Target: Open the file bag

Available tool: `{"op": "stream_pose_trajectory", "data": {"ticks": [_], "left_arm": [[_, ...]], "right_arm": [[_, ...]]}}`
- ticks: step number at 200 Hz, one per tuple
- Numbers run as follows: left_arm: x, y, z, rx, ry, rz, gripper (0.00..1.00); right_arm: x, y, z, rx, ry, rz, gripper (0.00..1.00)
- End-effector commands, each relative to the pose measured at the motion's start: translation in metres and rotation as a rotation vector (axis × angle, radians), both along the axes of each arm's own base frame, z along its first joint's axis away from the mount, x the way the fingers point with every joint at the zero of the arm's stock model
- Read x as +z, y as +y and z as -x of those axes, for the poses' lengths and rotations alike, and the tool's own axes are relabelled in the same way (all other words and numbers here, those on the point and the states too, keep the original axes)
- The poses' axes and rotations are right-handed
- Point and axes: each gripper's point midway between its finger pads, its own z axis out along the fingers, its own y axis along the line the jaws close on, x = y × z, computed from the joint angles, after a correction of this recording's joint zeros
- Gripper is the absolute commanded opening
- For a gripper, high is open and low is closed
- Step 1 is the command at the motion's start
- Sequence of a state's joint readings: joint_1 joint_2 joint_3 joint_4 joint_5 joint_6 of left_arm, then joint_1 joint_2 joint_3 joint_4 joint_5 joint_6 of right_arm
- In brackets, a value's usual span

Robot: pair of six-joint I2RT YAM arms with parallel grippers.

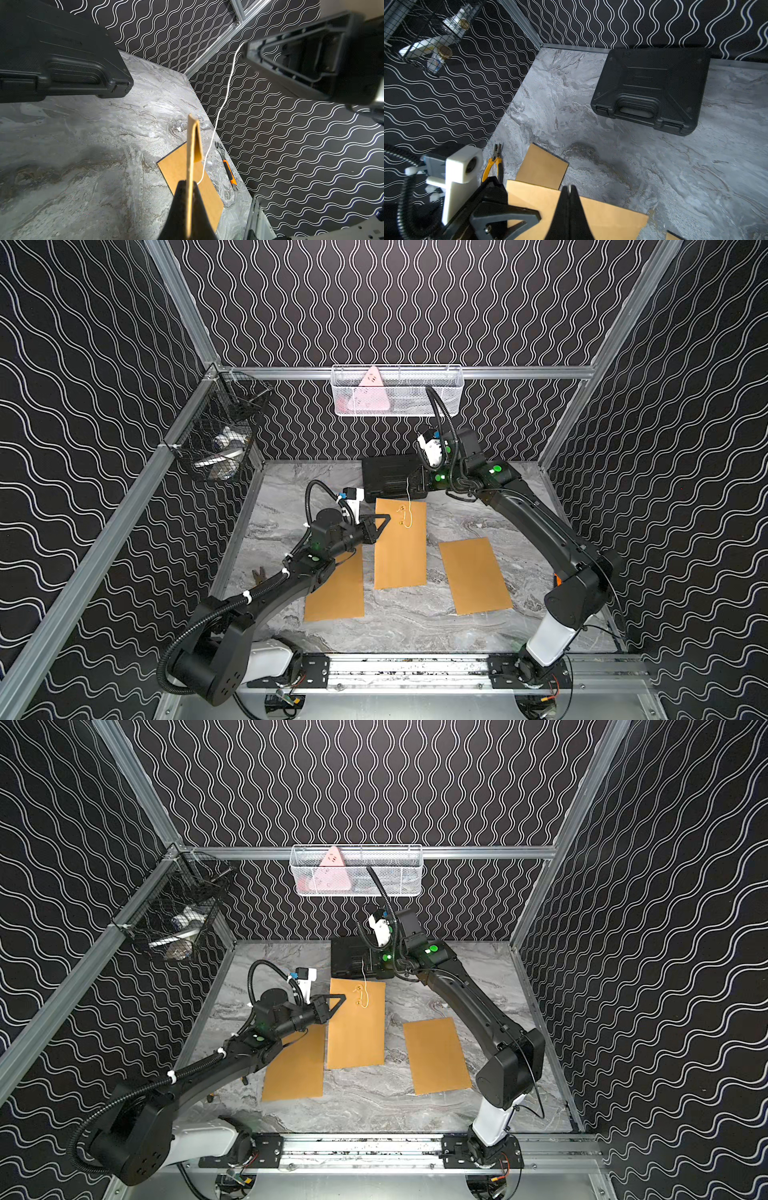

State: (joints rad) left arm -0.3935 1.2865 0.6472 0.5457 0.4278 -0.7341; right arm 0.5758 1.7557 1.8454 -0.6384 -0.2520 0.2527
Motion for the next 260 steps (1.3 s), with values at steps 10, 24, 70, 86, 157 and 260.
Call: {"op": "stream_pose_trajectory", "data": {"ticks": [10,24,70,86,157,260], "left_arm": [[0.006,-0.002,-0.002,0.001,-0.042,0.009,0.0],[0.007,-0.003,-0.002,0.002,-0.043,0.01,0.0],[0.006,-0.003,-0.002,0.004,-0.043,0.01,0.0],[0.006,-0.004,-0.001,0.0,-0.044,0.012,0.0],[0.006,-0.004,-0.001,0.001,-0.046,0.011,0.0],[0.006,-0.007,-0.008,0.001,-0.045,0.018,0.0]], "right_arm": [[0.009,0.011,0.004,0.038,-0.019,0.009,0.0],[0.014,0.017,0.004,0.049,-0.028,0.011,0.0],[0.024,0.038,0.012,0.097,-0.052,0.013,0.0],[0.026,0.045,0.014,0.11,-0.058,0.013,0.0],[0.03,0.076,0.028,0.176,-0.074,0.016,0.0],[0.047,0.109,0.057,0.27,-0.109,-0.007,0.0]]}}
